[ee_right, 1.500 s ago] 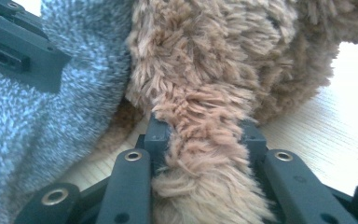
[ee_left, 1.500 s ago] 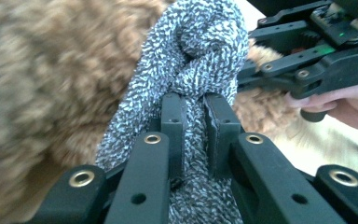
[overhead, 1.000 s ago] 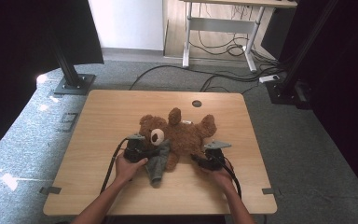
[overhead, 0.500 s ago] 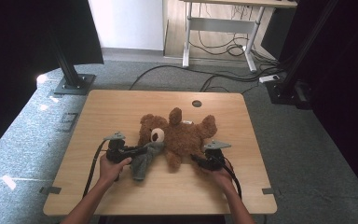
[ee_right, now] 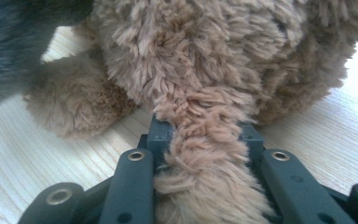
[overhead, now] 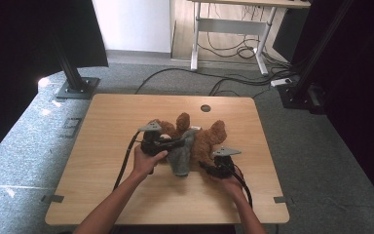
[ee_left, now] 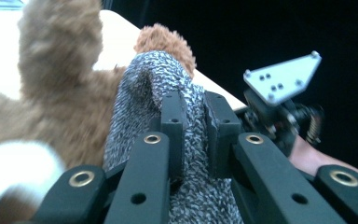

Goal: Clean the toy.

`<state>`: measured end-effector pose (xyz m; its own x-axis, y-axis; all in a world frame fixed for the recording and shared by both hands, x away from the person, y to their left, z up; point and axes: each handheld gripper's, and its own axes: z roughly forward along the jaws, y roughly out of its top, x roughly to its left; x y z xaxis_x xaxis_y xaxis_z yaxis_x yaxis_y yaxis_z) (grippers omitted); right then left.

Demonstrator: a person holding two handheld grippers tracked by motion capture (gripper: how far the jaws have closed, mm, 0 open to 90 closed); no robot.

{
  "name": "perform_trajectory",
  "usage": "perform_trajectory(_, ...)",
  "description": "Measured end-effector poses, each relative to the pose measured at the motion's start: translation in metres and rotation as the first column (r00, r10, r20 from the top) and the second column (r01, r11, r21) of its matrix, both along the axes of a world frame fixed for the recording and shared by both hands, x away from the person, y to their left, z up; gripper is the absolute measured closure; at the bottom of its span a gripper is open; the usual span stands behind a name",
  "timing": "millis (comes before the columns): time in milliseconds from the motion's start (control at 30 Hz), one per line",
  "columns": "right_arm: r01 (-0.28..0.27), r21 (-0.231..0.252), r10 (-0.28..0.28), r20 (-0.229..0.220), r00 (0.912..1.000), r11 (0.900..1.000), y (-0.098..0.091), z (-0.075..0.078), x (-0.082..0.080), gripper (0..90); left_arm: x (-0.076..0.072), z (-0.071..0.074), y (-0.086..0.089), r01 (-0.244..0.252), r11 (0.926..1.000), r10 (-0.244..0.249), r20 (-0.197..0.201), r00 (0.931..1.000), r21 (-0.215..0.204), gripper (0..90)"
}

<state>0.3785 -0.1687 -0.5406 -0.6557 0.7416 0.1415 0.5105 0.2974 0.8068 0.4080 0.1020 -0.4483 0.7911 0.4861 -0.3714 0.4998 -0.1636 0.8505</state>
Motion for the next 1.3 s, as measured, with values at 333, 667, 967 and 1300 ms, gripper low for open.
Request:
perform_trajectory(333, 0.000, 0.000, 0.000, -0.002, 1.0000, 1.0000, 0.000, 0.000, 0.000, 67.3, 0.015, 0.004, -0.043, -0.038, 0.9955, 0.035, 0.030, 0.9989, 0.087, 79.4)
perform_trajectory(667, 0.005, 0.004, -0.005, -0.001, 1.0000, 1.0000, 0.000, 0.000, -0.001, 67.3, 0.022, 0.001, -0.058, -0.090, 0.9855, 0.083, 0.052, 0.9952, 0.144, 79.5)
perform_trajectory(967, 0.006, 0.010, -0.006, 0.006, 1.0000, 0.9999, -0.001, -0.001, -0.002, 68.1, 0.032, -0.007, -0.048, -0.217, 0.9528, 0.205, 0.077, 0.9758, 0.213, 79.9)
perform_trajectory(1300, -0.005, -0.007, 0.005, 0.004, 1.0000, 1.0000, 0.000, -0.002, -0.004, 68.5, 0.037, -0.015, 0.012, -0.296, 0.9355, 0.292, 0.048, 0.9551, 0.193, 79.9)
